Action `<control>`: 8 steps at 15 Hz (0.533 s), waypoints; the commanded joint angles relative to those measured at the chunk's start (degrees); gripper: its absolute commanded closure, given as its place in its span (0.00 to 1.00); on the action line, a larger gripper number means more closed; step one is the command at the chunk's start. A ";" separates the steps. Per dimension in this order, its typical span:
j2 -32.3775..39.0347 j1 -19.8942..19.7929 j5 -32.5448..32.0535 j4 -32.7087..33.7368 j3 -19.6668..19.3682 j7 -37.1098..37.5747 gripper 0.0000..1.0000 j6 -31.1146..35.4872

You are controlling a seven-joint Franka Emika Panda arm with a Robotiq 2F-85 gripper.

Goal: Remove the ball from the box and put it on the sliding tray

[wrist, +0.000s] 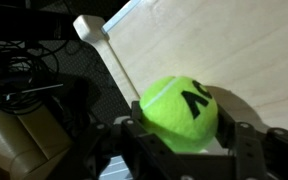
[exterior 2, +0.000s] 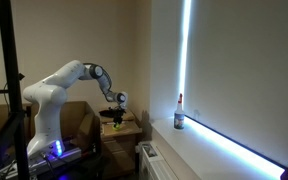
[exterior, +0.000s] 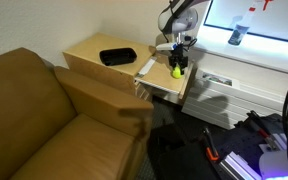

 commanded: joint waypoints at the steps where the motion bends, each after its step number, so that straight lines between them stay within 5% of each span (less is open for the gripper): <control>1: 2.04 0.11 -0.90 2.28 0.62 -1.26 0.56 -2.12; 6: 3.00 -0.03 -0.82 3.47 0.65 -1.37 0.56 -3.14; 7: 3.14 -0.45 -0.42 3.82 0.68 -1.39 0.08 -3.61; 8: 3.49 -0.86 -0.27 4.34 0.81 -1.88 0.06 -3.96</control>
